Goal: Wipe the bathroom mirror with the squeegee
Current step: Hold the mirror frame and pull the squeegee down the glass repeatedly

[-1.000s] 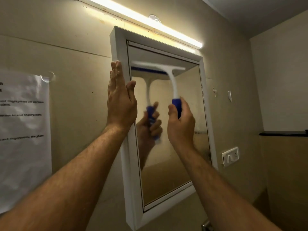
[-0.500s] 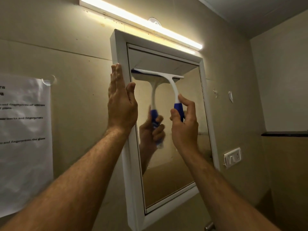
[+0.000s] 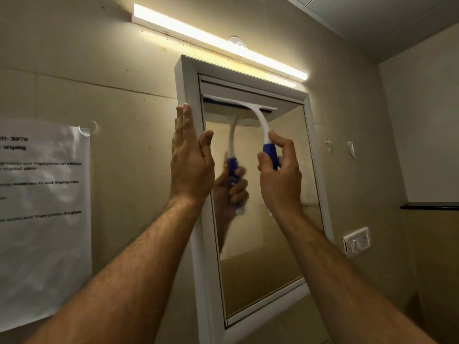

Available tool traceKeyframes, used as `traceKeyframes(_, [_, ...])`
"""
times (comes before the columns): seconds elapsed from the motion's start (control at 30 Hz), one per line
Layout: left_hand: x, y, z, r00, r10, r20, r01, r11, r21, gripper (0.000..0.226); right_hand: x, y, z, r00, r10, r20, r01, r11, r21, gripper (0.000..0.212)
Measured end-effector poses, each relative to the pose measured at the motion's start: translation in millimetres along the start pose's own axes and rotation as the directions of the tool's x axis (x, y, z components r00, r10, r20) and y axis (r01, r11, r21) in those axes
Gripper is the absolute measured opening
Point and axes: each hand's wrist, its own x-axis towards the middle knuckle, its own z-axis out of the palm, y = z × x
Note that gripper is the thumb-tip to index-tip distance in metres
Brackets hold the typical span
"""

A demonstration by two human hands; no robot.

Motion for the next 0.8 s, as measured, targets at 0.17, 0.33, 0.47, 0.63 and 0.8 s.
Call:
traceKeyframes(0.17, [0,0,0,1.0,-0.006,0.001,0.006,1.0,0.007,0.06,8,-10,2,1.0,0.005,-0.009,-0.004,1.0,0.026,0.038])
traceKeyframes(0.33, [0,-1,0,1.0,-0.015,0.01,0.015,1.0,-0.003,0.061,21,-16,11,1.0,-0.002,-0.009,0.002,0.999,0.041,0.038])
traceKeyframes(0.47, [-6,5,0,0.999,-0.028,-0.043,0.031,0.996,0.081,0.061,-13,1,0,1.0,0.025,0.008,-0.025,0.999,0.048,0.037])
traceKeyframes(0.63, [-10,8,-3,0.99,-0.127,-0.057,0.127,0.992,-0.006,0.057,-64,29,-21,0.999,0.003,0.044,-0.006,0.998,0.061,0.037])
traceKeyframes(0.8, [-12,11,-5,0.99,-0.127,-0.065,0.124,0.991,-0.041,0.052,-50,27,-21,1.0,-0.008,-0.002,0.008,0.999,0.037,0.036])
